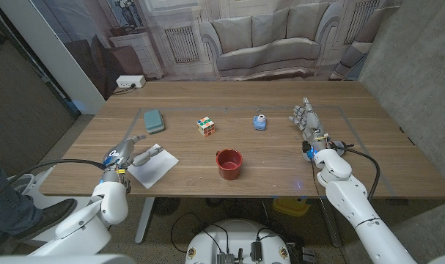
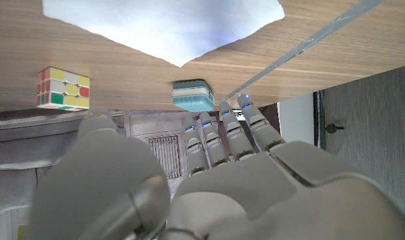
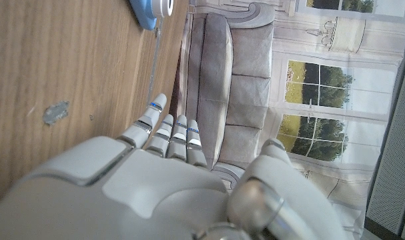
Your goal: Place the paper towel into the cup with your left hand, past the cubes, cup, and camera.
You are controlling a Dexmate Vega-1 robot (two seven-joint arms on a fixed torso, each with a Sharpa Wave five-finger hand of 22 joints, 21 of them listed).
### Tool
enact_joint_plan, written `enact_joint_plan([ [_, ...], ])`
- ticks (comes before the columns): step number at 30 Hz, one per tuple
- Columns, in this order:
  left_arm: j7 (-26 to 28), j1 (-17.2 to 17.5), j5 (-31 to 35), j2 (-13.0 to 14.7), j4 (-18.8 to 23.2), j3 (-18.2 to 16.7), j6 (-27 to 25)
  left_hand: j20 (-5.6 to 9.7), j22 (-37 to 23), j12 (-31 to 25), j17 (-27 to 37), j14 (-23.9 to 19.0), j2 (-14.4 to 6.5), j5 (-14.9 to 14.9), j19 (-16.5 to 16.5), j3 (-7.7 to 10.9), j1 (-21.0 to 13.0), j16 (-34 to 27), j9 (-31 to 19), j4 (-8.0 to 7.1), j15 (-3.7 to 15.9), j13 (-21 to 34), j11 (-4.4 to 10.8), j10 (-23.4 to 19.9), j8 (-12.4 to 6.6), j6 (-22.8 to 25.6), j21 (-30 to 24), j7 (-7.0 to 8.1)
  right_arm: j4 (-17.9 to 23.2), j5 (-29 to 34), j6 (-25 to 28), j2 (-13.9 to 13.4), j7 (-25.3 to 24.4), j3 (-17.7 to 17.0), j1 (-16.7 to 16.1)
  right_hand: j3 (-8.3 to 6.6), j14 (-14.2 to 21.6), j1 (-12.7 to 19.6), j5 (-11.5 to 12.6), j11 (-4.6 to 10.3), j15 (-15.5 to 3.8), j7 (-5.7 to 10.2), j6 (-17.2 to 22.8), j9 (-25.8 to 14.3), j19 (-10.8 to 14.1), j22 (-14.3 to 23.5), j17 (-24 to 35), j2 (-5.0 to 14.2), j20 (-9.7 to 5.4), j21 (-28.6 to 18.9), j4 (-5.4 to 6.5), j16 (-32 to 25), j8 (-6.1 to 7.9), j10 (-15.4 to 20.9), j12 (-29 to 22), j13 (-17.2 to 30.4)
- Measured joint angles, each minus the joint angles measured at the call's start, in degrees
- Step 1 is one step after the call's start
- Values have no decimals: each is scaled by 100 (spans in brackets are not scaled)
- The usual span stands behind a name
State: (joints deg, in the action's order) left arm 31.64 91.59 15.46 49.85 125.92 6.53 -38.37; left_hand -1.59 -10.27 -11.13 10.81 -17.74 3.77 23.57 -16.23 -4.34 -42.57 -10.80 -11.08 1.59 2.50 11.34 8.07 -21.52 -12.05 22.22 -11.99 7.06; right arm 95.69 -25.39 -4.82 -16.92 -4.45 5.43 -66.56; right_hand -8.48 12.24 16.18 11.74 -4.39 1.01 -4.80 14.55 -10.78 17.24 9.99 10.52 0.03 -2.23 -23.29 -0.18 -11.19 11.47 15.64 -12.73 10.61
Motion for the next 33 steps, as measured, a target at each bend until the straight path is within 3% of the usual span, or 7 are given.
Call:
enact_joint_plan([
  [12, 124, -148, -174, 60, 0, 241, -199, -7, 0, 0, 0, 22, 23, 0, -10, -25, -23, -1, 0, 23, -11, 0, -24, 37, 0, 1, 0, 1, -72, -25, -41, 24, 0, -14, 24, 18, 0, 0, 0, 0, 0, -12, 12, 0, 0, 0, 0, 0, 0, 26, -18, 0, 0, 0, 0, 0],
  [33, 357, -619, -247, 187, -70, 1010, -712, -4, 1, -1, -1, 83, -7, 0, 94, -49, -82, -4, 1, 46, -11, -1, 1, 62, -1, 23, 38, 22, -201, -97, -148, 77, 59, -18, 54, 16, 0, -24, 0, 0, 0, 11, 51, 0, 21, 0, 0, 23, -22, 67, -16, 0, 0, 0, 0, 0],
])
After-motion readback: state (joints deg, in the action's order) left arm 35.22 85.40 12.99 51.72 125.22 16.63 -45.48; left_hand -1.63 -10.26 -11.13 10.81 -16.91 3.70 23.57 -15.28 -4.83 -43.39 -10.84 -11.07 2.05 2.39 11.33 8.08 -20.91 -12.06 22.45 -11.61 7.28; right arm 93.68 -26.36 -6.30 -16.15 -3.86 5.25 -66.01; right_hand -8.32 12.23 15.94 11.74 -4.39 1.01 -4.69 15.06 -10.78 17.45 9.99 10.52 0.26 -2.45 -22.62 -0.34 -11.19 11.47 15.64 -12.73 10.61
